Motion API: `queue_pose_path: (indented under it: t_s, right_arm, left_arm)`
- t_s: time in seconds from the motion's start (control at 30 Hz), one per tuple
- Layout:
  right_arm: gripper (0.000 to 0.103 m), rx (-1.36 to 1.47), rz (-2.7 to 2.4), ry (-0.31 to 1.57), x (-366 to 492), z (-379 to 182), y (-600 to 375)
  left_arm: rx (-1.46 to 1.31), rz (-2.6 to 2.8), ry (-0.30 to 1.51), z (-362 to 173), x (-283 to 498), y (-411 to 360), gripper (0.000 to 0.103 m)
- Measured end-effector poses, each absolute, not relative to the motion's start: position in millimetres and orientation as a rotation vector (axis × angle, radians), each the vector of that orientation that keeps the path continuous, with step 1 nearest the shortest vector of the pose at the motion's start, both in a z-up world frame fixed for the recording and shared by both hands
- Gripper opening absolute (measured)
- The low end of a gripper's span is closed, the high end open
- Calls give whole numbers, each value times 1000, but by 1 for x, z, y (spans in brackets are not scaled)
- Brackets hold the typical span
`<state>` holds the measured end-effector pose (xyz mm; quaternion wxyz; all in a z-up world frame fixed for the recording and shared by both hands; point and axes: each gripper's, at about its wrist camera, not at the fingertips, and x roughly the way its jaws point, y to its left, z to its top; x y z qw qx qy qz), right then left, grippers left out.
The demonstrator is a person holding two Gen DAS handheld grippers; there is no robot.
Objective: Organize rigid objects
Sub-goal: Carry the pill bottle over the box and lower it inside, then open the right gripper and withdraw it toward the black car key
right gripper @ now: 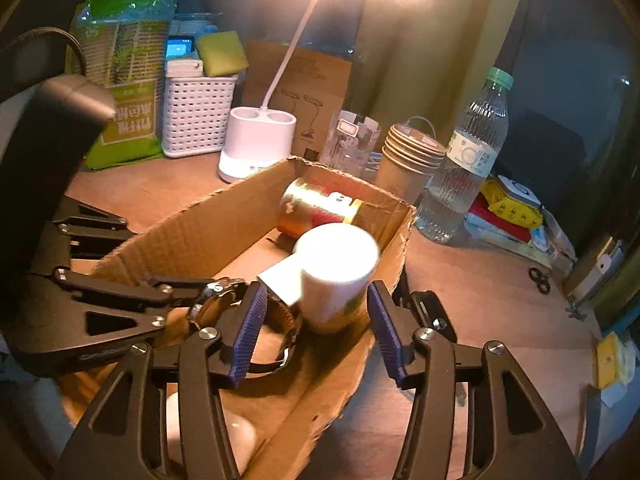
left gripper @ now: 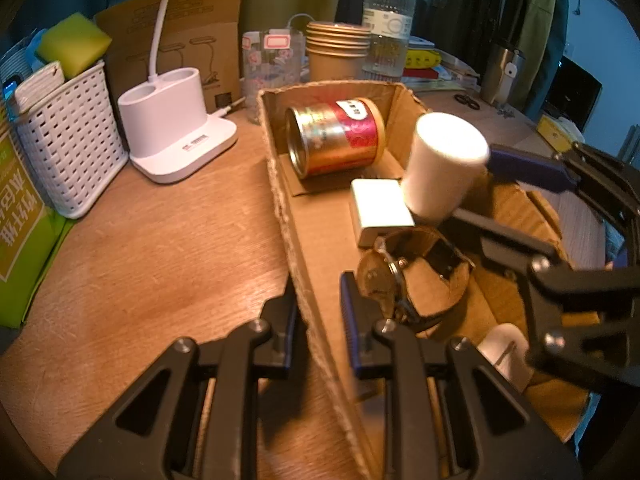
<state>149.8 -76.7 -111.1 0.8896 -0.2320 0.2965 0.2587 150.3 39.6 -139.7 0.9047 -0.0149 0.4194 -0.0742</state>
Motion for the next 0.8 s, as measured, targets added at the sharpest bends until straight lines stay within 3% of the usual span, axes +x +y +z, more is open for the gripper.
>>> queue_pose_path:
  t_s: [0.37,0.8]
  right_arm:
    - [65,-297,494,639,150,-100,-99]
    - [66,-239,391,618,152,-87,-112]
  left_arm:
    - [-30,-152,866,-139,151,40,20]
    - [-30,-153,866,-139,151,40,20]
